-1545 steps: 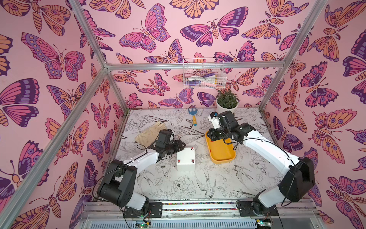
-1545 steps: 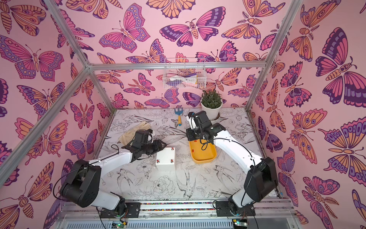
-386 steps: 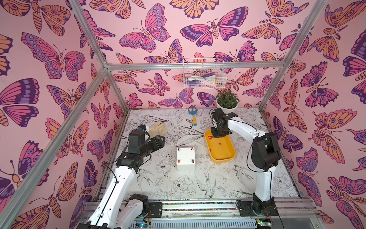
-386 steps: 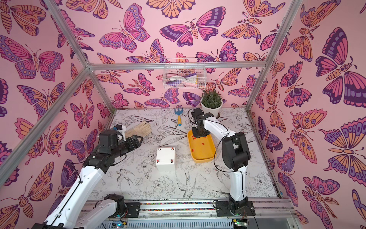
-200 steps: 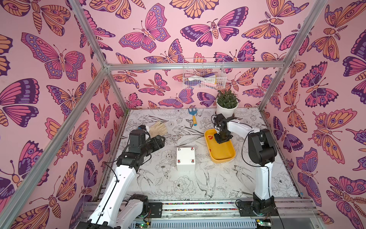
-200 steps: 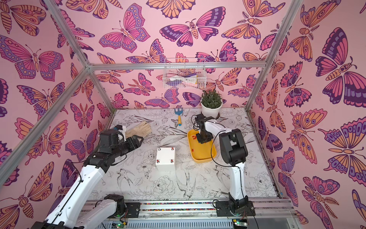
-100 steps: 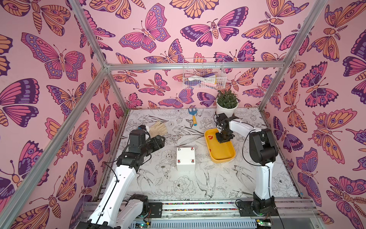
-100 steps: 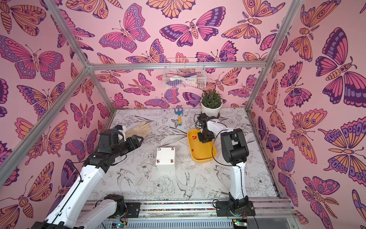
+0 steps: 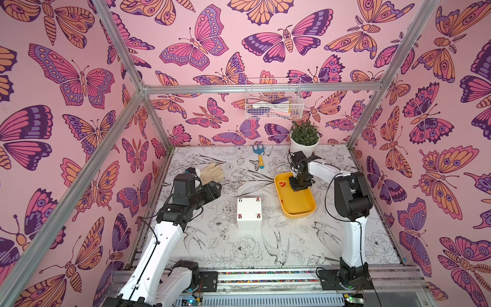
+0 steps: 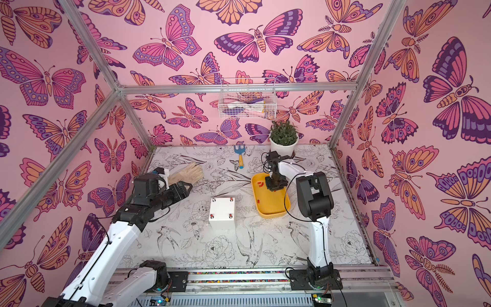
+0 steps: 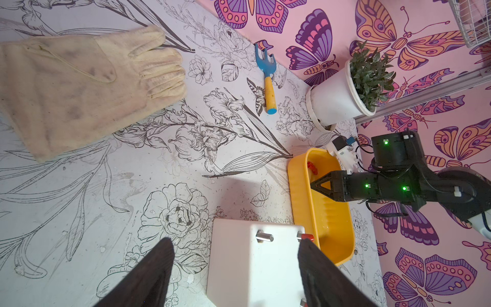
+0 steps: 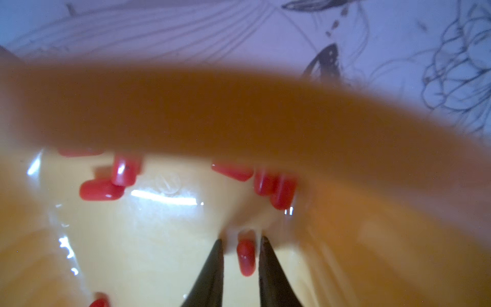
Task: Cover the protruding screws with screw protection sleeves
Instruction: Pick up the screw protection sleeve from the storage box.
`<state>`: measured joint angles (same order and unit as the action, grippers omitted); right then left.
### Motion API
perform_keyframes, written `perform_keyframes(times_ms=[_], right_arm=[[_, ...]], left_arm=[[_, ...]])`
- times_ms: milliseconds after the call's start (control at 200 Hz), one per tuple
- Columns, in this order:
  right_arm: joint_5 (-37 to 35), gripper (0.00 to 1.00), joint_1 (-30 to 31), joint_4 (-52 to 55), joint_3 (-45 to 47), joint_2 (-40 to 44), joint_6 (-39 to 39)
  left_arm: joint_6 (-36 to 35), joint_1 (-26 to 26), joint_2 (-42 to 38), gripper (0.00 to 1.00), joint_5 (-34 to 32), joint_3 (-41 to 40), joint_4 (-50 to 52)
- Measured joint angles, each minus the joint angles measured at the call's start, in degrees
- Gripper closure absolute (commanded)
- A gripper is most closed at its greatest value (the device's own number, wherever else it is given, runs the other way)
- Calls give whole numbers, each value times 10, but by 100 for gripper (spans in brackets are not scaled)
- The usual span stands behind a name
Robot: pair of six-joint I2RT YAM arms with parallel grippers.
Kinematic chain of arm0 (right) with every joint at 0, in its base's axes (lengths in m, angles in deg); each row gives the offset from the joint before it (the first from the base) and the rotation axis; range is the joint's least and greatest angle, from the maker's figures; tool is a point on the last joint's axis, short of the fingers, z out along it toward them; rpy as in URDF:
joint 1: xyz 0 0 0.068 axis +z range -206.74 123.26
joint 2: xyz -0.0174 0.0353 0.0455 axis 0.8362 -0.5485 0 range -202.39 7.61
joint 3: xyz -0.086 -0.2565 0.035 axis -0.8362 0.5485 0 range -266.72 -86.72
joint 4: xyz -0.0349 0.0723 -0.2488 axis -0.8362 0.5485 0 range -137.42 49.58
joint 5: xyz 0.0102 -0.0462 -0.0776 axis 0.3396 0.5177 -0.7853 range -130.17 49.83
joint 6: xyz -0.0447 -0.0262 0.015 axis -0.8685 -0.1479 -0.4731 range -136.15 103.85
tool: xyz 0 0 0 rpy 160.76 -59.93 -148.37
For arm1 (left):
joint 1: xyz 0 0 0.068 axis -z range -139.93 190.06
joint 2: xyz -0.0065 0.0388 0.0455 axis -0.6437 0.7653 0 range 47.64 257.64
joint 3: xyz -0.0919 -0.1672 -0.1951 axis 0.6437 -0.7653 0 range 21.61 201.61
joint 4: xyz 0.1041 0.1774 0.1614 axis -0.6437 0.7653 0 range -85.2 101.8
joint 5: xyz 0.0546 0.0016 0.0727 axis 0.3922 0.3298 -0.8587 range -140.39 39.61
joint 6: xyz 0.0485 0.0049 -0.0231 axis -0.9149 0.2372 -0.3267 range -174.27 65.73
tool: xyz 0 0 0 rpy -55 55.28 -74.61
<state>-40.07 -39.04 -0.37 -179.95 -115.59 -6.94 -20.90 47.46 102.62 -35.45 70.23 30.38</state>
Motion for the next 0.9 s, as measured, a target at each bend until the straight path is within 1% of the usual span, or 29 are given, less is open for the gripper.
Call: perform_keyframes(times_ms=[896], right_arm=[[13, 78, -9, -10, -9, -7, 10]], left_arm=[[2, 0, 3, 24, -4, 1, 0]])
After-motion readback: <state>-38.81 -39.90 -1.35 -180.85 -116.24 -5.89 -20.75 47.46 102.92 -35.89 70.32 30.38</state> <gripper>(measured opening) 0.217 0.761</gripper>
